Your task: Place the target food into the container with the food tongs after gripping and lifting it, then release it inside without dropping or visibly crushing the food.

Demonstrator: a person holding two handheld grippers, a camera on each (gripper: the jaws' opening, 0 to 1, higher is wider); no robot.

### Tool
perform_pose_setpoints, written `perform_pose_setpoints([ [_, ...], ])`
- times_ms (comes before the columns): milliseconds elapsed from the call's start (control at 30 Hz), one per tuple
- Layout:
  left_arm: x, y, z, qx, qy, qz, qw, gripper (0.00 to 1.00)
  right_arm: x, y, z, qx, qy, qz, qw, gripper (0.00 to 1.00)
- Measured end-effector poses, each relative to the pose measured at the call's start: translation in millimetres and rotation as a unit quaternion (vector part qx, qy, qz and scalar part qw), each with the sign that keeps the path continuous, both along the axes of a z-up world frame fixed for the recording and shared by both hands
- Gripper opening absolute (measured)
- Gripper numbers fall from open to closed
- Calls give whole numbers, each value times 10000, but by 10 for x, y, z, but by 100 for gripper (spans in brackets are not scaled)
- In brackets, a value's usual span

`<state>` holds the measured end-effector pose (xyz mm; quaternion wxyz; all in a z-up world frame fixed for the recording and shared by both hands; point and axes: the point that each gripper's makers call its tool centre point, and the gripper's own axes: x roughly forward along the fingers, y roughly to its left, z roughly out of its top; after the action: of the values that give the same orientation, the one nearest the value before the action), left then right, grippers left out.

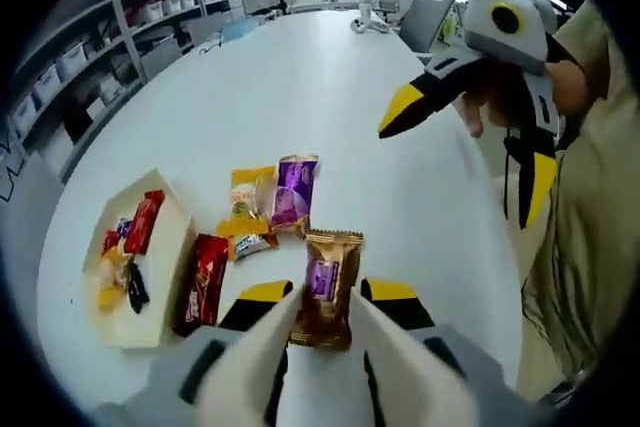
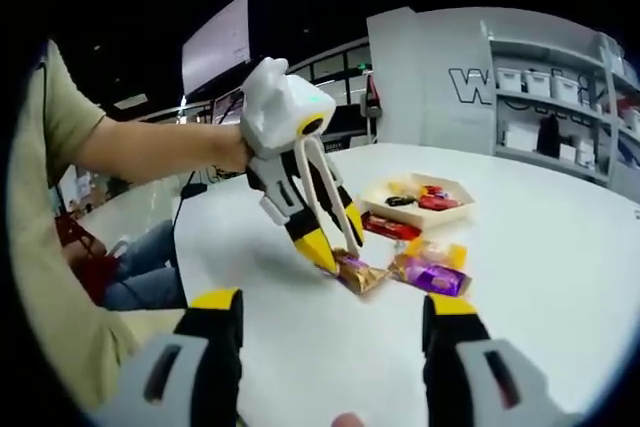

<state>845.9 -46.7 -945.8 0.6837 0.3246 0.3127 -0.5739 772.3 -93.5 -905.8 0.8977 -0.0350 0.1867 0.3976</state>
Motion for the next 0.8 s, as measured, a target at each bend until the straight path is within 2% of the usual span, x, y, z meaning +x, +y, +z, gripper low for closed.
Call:
perform_pose_setpoints([
  [233,-1,-3,-2,-59,104,81,9999,24,-1,-3,-9,-11,11,-1,10000,71],
  [400,14,15,11,-243,236,263,9991,21,-2,9,-4,-8,5,11,10000,71],
  [567,-19,32,26,-281,229,290,9989,19,-8,3,-13,-15,14,12,10000,71],
  [800,-35,102,125,-319,295,324,9985,19,-5,5,-2,-7,5,9,10000,71],
])
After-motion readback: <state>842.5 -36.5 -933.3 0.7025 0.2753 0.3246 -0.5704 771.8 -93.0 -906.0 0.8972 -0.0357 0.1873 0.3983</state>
